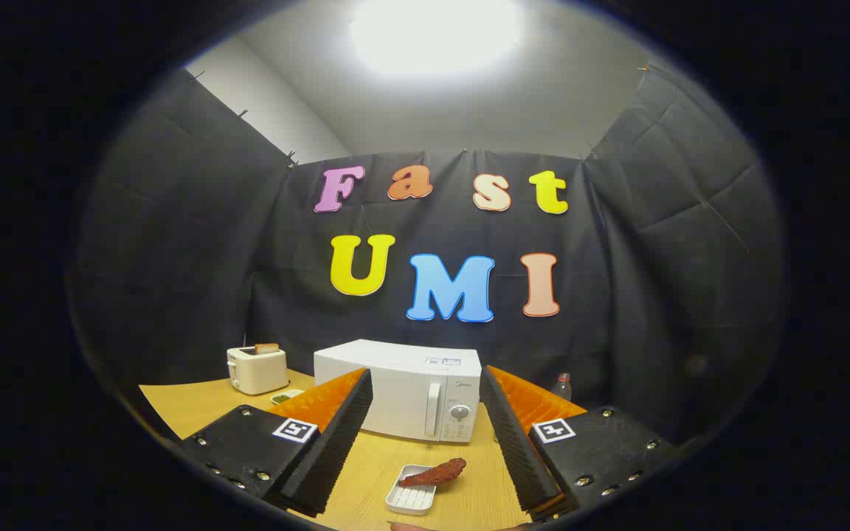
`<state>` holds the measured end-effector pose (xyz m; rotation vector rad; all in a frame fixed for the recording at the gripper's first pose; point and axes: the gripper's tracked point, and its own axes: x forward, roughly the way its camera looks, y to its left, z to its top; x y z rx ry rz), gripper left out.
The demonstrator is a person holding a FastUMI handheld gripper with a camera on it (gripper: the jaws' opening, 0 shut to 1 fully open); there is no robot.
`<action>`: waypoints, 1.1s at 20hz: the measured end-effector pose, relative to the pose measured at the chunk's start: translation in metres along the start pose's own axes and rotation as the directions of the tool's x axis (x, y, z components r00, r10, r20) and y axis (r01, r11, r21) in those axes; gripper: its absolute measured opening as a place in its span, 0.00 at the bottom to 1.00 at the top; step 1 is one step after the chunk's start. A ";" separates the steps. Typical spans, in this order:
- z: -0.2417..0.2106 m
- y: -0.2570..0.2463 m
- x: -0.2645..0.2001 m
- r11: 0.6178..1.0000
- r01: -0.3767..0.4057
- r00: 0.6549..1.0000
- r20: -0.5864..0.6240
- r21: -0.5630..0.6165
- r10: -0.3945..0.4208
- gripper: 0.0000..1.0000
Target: Open the microwave, put the food inside, and close the microwave door.
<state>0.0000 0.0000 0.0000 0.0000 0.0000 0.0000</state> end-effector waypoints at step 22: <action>-0.027 0.016 0.034 0.999 -0.039 0.999 -0.018 0.036 0.040 0.91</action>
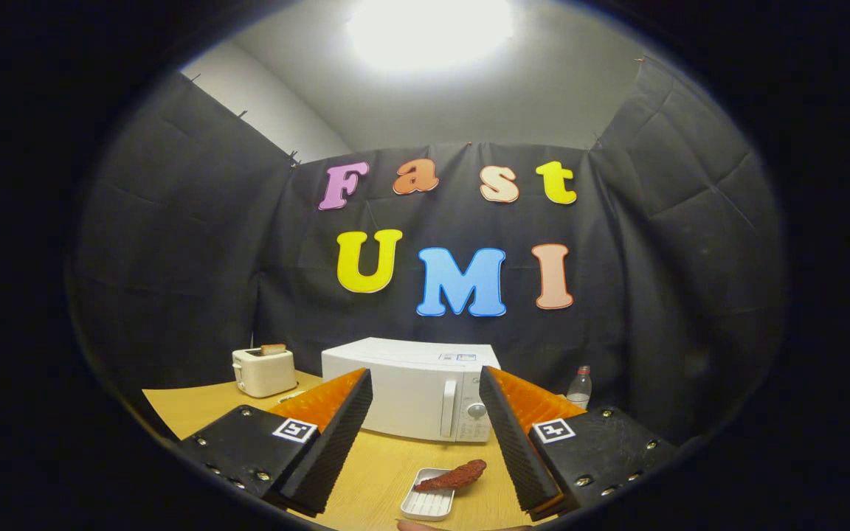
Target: Open the microwave, put the food inside, and close the microwave door.
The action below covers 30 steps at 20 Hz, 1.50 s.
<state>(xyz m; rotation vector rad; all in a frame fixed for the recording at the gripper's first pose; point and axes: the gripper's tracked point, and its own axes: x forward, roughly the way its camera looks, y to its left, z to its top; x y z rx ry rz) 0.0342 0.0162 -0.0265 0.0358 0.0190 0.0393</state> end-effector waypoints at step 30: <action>-0.205 -0.042 0.259 0.986 0.160 0.963 -0.227 0.056 -0.143 0.83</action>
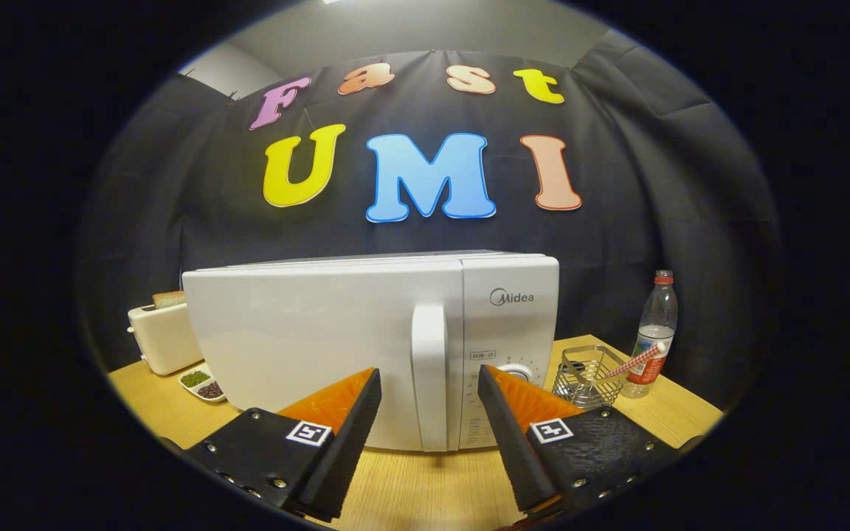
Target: Open the microwave, put the food inside, and close the microwave door.
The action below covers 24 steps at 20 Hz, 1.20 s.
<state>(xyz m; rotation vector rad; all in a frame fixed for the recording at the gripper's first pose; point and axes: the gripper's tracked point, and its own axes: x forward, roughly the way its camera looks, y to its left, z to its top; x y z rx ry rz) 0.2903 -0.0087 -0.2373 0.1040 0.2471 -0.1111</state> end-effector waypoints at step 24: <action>-0.026 0.085 -0.142 0.983 -0.183 0.983 0.007 0.029 0.183 0.17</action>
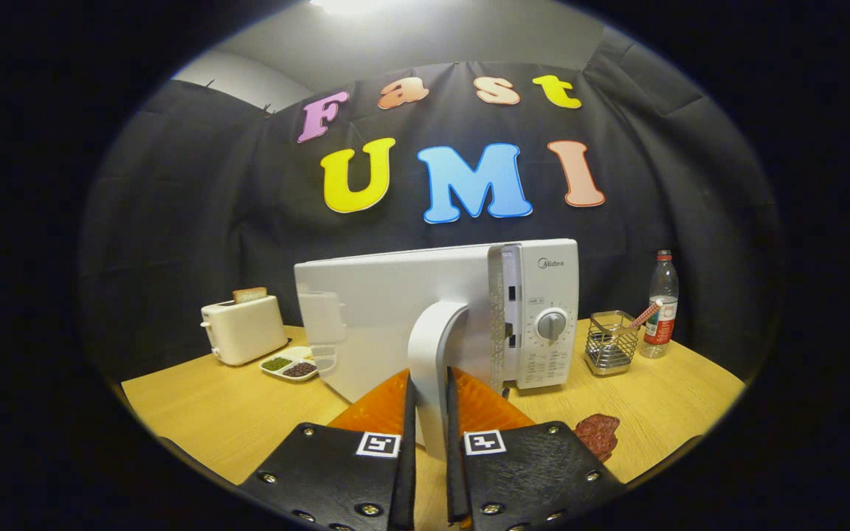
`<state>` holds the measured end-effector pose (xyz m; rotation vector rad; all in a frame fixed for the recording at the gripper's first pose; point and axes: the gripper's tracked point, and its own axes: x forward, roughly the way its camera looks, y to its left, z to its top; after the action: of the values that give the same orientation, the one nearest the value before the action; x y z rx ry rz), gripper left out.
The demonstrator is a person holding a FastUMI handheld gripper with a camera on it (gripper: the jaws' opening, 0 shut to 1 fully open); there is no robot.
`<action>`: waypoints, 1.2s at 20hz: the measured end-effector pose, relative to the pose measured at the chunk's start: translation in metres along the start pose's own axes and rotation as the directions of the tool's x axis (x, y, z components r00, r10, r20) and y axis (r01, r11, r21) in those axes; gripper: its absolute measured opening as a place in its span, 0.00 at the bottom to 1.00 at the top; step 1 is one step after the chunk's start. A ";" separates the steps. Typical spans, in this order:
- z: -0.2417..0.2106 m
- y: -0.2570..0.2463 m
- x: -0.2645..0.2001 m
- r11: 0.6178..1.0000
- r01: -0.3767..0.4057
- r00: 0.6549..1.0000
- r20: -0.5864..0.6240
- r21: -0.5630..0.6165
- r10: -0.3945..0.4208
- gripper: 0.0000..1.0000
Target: Open the microwave, put the food inside, and close the microwave door.
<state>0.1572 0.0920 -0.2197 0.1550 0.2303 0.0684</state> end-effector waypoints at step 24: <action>-0.033 0.262 -0.103 0.978 -0.204 0.978 0.034 -0.051 0.206 0.16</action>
<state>0.0368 0.3463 -0.1870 0.1321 0.1732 0.2761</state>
